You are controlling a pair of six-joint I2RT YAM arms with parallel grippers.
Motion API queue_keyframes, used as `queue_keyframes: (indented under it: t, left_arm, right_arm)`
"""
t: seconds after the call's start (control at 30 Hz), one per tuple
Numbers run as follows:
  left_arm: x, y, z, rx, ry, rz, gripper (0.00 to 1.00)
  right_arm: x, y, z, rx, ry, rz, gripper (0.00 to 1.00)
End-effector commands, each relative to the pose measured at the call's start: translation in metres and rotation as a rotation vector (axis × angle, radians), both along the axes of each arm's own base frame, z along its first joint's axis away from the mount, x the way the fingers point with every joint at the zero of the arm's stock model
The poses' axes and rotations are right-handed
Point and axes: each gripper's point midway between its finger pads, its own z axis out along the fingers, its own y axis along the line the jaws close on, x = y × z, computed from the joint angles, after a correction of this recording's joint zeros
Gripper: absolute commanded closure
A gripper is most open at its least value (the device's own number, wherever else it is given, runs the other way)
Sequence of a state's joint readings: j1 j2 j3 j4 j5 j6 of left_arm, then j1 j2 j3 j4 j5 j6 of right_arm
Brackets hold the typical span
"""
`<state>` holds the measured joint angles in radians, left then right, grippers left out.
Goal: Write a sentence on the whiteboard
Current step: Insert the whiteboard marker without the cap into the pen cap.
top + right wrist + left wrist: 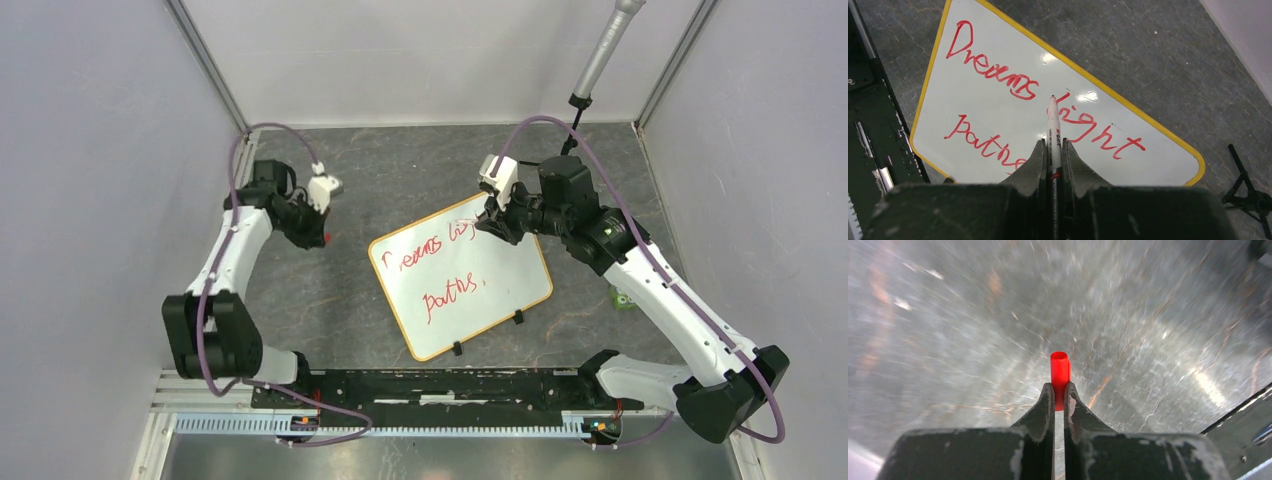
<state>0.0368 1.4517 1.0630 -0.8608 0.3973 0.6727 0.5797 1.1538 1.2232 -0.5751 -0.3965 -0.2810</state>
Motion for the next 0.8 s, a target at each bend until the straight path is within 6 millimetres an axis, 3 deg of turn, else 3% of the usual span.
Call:
queue_keyframes:
  t: [0.0,0.13,0.33,0.47,0.6,0.77]
  left_arm:
    - [0.008,-0.026,0.098,-0.145,-0.157,-0.001,0.98]
    - [0.002,-0.05,0.162,-0.22,-0.229,-0.07,0.98]
    - [-0.04,-0.108,0.212,-0.303,-0.313,-0.288,0.97]
    - [-0.068,-0.139,0.219,-0.327,-0.313,-0.411,0.98]
    - [-0.089,-0.163,0.198,-0.243,-0.286,-0.549,0.98]
    - [-0.1,-0.186,0.186,-0.186,-0.316,-0.655,0.97]
  right_arm:
    - [0.002,0.007,0.025,0.071,-0.038,0.013,1.0]
    - [0.0,0.01,0.03,0.092,-0.038,0.022,1.0]
    - [-0.009,0.016,0.033,0.139,-0.023,0.064,1.0]
    - [-0.026,0.025,0.031,0.194,0.029,0.147,1.0]
    - [-0.055,0.04,0.031,0.289,0.122,0.289,1.0]
    - [-0.063,0.046,0.021,0.323,0.208,0.321,1.0]
